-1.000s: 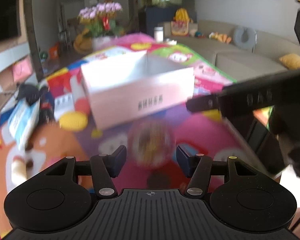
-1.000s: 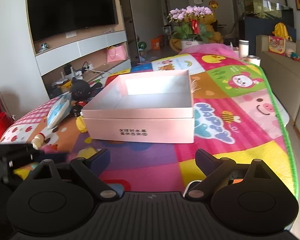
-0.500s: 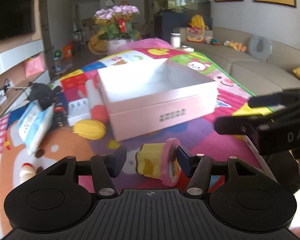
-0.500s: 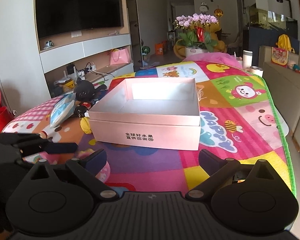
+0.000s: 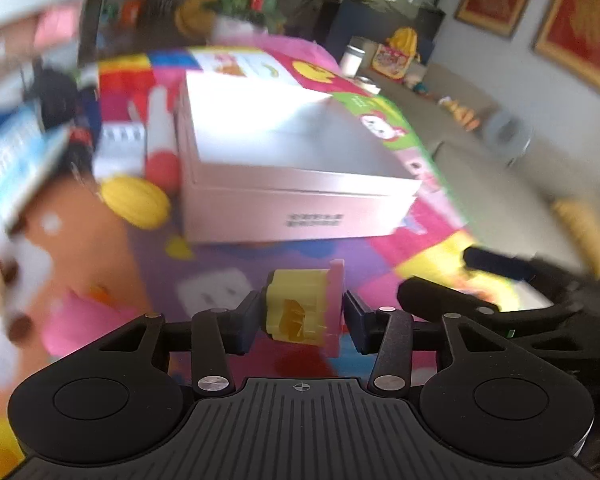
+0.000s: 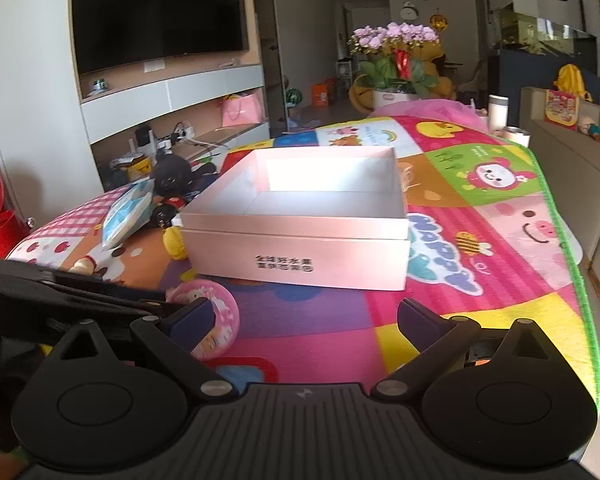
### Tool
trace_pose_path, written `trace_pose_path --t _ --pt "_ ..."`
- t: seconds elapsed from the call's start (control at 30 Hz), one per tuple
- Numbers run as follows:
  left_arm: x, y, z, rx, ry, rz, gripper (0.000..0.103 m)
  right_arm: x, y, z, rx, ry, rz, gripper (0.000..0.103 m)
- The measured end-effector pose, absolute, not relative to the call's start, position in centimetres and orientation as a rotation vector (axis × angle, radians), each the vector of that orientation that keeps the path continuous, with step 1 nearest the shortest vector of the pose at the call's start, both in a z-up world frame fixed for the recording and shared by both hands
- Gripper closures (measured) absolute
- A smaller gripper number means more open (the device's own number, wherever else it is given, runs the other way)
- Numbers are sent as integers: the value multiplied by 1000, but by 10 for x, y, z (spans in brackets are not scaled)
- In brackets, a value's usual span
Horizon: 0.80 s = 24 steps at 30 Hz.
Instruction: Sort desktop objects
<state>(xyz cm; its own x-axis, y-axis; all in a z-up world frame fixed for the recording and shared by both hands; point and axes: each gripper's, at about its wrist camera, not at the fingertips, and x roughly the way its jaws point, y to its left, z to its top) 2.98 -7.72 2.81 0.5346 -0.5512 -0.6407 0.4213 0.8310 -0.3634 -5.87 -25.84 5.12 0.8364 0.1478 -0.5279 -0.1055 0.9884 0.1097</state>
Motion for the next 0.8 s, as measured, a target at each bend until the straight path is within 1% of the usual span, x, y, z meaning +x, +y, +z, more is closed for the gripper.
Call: trace_pose_path --t 0.13,0.2,0.23,0.3,0.33,0.4,0.47,0.57,0.7,0.8 --pt "38 -64 14 -337 928 -590 53 -58 -267 52 95 556 96 3" --pt "39 -57 9 -363 937 -552 47 -56 -268 50 105 566 97 3" --pt "39 -55 9 -355 926 -528 47 -56 -267 49 107 570 100 3" --pt "37 -49 12 -344 902 -491 36 -55 -264 47 103 576 110 3" --pt "37 -47 14 -345 893 -481 34 -55 -262 47 99 576 116 3" --pt "36 -40 19 -339 870 -448 21 -56 -257 47 83 572 127 3" --pt "33 -33 24 -318 835 -408 17 -57 -253 47 67 569 134 3" --pt "28 -21 33 -285 781 -346 8 -55 -248 47 67 580 155 3" --pt "25 -7 41 -234 742 -274 7 -53 -233 43 49 600 219 3" --pt "23 5 40 -227 745 -241 7 -49 -214 42 12 603 273 3"
